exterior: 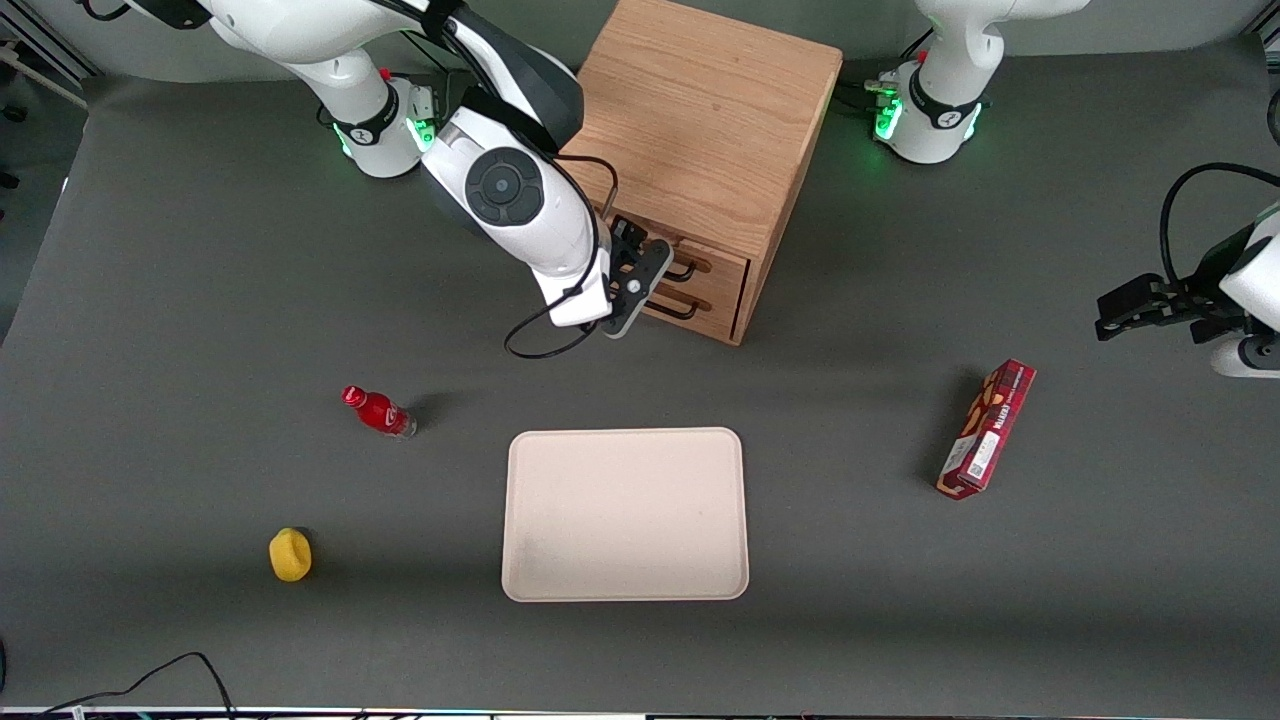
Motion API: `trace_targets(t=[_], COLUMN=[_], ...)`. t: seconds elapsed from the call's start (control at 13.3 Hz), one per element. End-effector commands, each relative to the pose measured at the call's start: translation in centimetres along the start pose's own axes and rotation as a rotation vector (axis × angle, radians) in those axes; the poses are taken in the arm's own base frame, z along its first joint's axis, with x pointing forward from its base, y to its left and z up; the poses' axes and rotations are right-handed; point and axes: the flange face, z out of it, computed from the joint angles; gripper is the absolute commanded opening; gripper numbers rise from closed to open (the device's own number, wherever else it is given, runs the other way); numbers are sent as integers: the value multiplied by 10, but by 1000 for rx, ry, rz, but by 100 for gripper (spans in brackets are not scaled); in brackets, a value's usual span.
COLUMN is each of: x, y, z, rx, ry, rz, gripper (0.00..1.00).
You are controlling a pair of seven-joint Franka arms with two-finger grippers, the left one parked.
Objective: Open upper drawer
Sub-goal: 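Hook the right gripper onto the upper drawer's black handle, then pull the upper drawer outward from the cabinet with the right gripper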
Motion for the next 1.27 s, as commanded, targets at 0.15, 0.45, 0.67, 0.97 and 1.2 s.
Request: trace_targets(t=[0.15, 0.45, 0.67, 0.97, 1.2], x=[-2, -7, -10, -13, -19], y=[38, 68, 95, 120, 145], z=[-3, -8, -20, -30, -40], rx=[-35, -52, -63, -67, -88], ry=[27, 36, 60, 102, 135], rz=[-71, -65, -37, 5, 25], gripper=[100, 100, 100, 100, 100])
